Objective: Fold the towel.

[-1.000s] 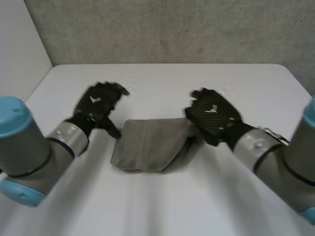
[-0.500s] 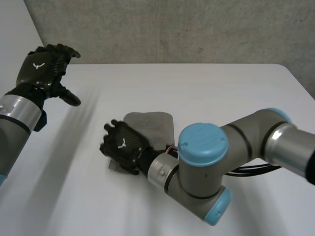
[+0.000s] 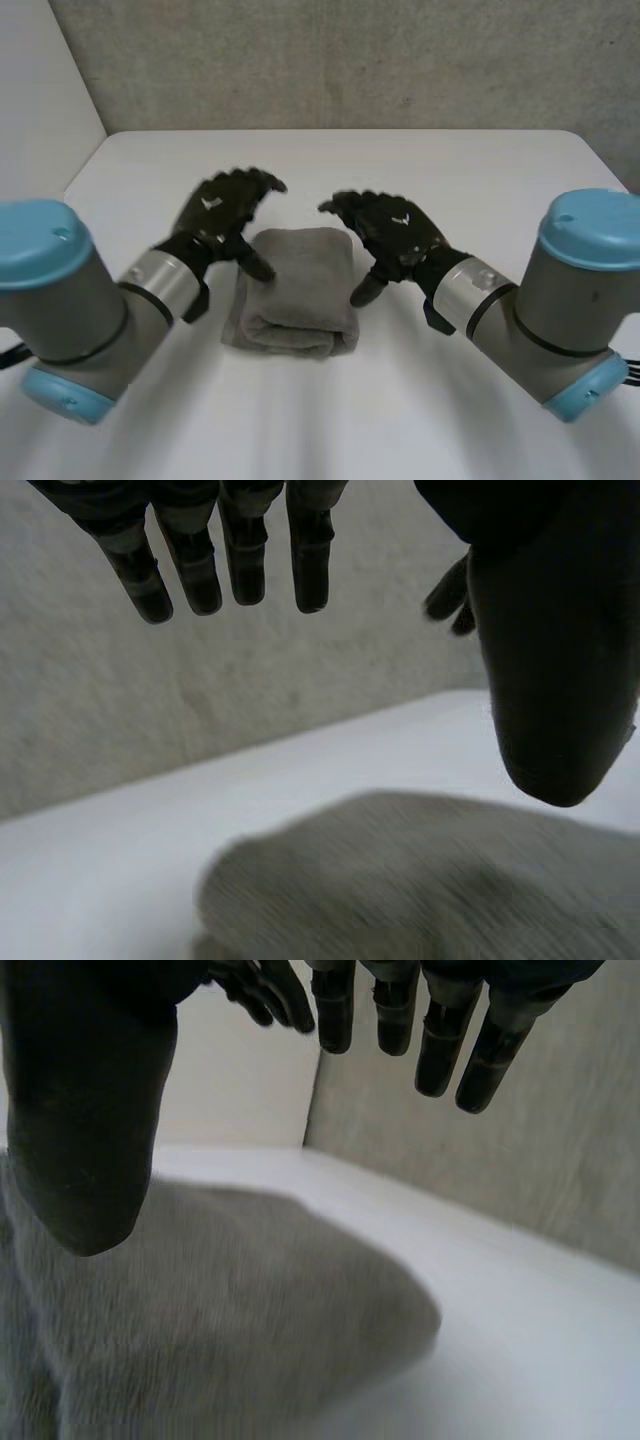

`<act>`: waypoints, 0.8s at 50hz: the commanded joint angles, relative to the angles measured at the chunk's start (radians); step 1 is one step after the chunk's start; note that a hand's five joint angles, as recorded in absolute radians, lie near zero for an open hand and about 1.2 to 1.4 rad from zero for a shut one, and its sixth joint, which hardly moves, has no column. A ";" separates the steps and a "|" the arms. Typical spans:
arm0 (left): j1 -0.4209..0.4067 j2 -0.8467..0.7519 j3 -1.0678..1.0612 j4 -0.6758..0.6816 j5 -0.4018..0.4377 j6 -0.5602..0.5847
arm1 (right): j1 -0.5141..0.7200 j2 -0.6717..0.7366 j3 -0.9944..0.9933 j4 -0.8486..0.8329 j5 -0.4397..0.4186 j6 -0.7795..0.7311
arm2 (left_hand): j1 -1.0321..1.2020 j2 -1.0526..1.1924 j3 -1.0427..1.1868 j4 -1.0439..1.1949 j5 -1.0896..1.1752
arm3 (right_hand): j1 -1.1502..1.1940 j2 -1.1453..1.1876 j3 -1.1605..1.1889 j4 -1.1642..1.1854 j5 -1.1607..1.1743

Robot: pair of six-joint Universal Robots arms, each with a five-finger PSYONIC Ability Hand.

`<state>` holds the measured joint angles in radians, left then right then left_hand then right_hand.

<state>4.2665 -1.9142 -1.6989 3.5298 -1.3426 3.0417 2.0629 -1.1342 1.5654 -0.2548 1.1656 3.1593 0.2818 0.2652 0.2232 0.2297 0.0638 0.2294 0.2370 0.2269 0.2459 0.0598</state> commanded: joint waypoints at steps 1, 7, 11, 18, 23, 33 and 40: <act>-0.027 -0.080 -0.004 -0.006 -0.035 0.019 | -0.003 0.140 -0.074 0.046 0.003 0.059 | -0.039 -0.022 -0.049 -0.055 0.004 | -0.055 -0.062 -0.052 -0.071 -0.060; -0.028 -0.140 -0.005 -0.009 -0.105 0.118 | 0.014 0.217 -0.126 0.049 0.019 0.090 | -0.036 -0.019 -0.049 -0.055 0.007 | -0.055 -0.062 -0.052 -0.071 -0.060; -0.024 -0.177 -0.002 -0.008 -0.124 0.187 | 0.026 0.241 -0.150 0.051 0.028 0.107 | -0.036 -0.019 -0.049 -0.055 0.007 | -0.055 -0.062 -0.052 -0.071 -0.060; -0.001 -0.201 -0.002 -0.008 -0.135 0.252 | 0.072 0.286 -0.200 0.052 0.068 0.117 | -0.036 -0.019 -0.049 -0.055 0.007 | -0.055 -0.062 -0.052 -0.071 -0.060; -0.005 -0.197 -0.001 -0.008 -0.135 0.252 | 0.085 0.312 -0.217 0.080 0.075 0.108 | -0.042 -0.025 -0.049 -0.055 0.002 | -0.055 -0.062 -0.052 -0.071 -0.060; -0.005 -0.086 0.002 -0.009 -0.136 0.244 | 0.085 0.154 -0.171 0.082 0.078 0.102 | -0.057 -0.040 -0.049 -0.055 -0.013 | -0.055 -0.062 -0.052 -0.071 -0.060; -0.013 0.078 0.040 -0.012 -0.135 0.158 | 0.005 -0.114 -0.134 0.088 0.161 0.036 | -0.083 -0.066 -0.049 -0.055 -0.040 | -0.055 -0.062 -0.052 -0.071 -0.060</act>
<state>4.2590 -1.9505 -1.6892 3.5206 -1.4785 3.2650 2.1292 -1.0658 1.4067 -0.1710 1.2571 3.2453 0.2817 0.2573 0.2232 0.2297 0.0548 0.2294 0.2370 0.2268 0.2458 0.0598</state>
